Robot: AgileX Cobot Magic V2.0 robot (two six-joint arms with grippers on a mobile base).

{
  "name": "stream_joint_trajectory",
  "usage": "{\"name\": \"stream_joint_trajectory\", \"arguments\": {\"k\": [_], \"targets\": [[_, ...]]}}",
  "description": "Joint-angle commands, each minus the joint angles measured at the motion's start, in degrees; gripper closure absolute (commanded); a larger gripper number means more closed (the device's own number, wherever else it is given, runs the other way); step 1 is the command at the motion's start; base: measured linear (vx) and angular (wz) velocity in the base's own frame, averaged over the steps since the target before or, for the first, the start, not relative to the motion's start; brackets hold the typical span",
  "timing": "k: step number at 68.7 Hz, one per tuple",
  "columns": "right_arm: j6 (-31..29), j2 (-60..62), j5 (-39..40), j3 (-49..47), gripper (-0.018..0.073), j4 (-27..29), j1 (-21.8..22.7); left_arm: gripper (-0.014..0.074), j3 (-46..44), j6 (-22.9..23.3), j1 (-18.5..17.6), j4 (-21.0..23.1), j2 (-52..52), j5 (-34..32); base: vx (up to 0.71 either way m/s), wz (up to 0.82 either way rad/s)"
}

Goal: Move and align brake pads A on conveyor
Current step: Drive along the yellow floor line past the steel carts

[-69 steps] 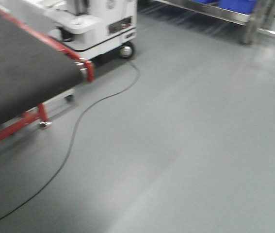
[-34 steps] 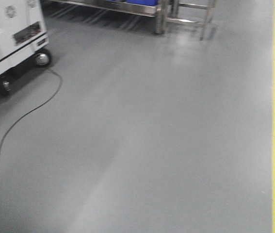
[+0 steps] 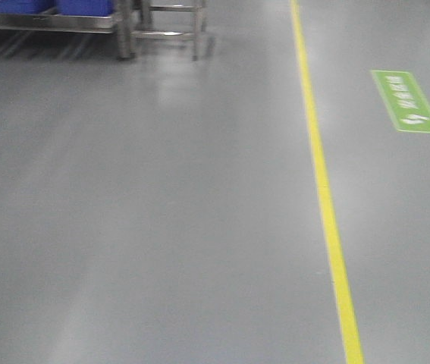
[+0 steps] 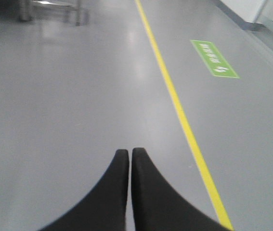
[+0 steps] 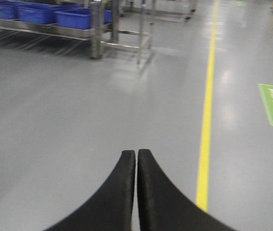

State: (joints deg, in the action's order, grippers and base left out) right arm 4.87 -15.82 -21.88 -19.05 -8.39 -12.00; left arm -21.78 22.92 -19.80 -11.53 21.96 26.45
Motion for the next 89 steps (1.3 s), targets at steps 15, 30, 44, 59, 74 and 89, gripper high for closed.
{"name": "stream_joint_trajectory", "arguments": {"k": [15, 30, 44, 59, 74, 89], "targets": [[-0.48, -0.3, 4.44, -1.56, 0.0562, -0.79, 0.03, 0.0602, -1.51, 0.31, -0.28, -0.24, 0.44, -3.79, 0.23, -0.63], [-0.48, -0.3, 4.44, -1.56, 0.0562, -0.79, 0.03, 0.0602, -1.51, 0.31, -0.28, -0.24, 0.44, -3.79, 0.3, -0.39], [-0.48, -0.3, 4.44, -1.56, 0.0562, -0.79, 0.03, 0.0602, -1.51, 0.31, -0.28, -0.24, 0.44, -3.79, 0.38, -0.17], [-0.48, -0.3, 4.44, -1.56, 0.0562, -0.79, 0.03, 0.0602, -1.51, 0.31, -0.28, -0.24, 0.44, -3.79, 0.44, -0.04], [-0.48, -0.3, 4.44, -1.56, 0.0562, -0.79, 0.03, 0.0602, -1.51, 0.31, -0.28, -0.24, 0.44, -3.79, 0.47, 0.02], [-0.48, -0.3, 4.44, -1.56, 0.0562, -0.79, 0.03, 0.0602, -1.51, 0.31, -0.28, -0.24, 0.44, -3.79, 0.47, 0.02]]}}
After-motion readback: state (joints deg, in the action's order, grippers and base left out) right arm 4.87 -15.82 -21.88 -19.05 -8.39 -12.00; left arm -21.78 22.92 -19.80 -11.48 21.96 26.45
